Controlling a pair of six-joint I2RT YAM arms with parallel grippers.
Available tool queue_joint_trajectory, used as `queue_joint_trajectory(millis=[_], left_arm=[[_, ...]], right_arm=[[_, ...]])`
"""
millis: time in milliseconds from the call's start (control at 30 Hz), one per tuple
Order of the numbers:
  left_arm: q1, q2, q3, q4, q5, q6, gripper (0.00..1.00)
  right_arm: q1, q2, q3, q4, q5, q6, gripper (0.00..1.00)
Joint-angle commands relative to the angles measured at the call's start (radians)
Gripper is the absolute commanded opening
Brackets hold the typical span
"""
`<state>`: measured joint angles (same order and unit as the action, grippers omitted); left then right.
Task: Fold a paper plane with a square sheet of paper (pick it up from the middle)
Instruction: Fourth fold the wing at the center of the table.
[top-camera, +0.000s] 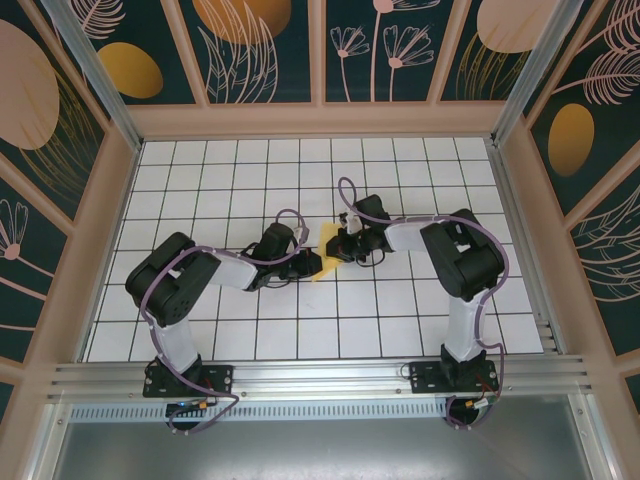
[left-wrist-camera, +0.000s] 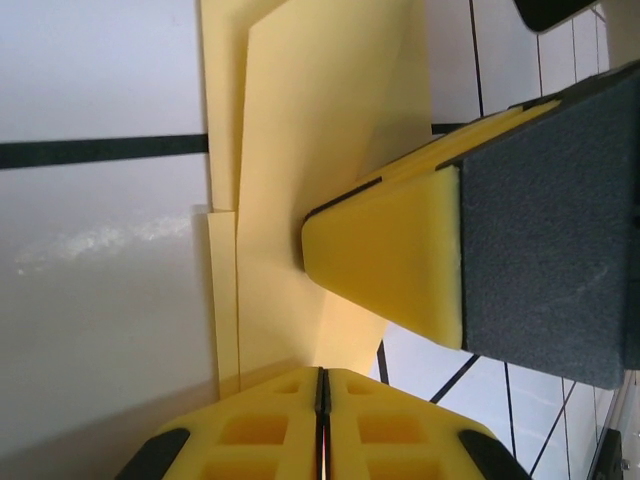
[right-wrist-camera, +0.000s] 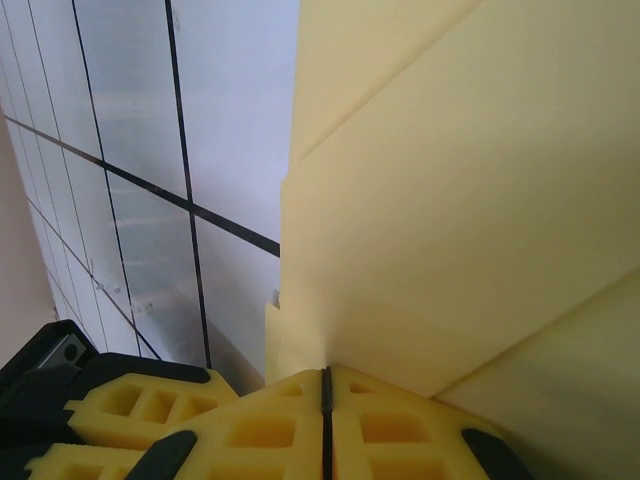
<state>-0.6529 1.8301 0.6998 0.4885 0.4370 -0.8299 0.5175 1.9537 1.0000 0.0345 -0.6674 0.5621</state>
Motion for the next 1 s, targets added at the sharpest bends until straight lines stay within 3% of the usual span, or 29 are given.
queue_joint_trajectory(millis=[0, 367, 967], left_arm=[[0.0, 0.013, -0.012, -0.083, 0.044, 0.025, 0.12], [-0.03, -0.048, -0.1, -0.143, 0.056, 0.037, 0.12], [-0.073, -0.137, -0.164, -0.281, -0.016, 0.084, 0.08]], right_arm=[[0.004, 0.075, -0.01, -0.072, 0.055, -0.028, 0.1], [0.007, 0.106, 0.005, -0.103, 0.073, -0.034, 0.1], [0.009, 0.133, 0.007, -0.117, 0.1, -0.027, 0.09]])
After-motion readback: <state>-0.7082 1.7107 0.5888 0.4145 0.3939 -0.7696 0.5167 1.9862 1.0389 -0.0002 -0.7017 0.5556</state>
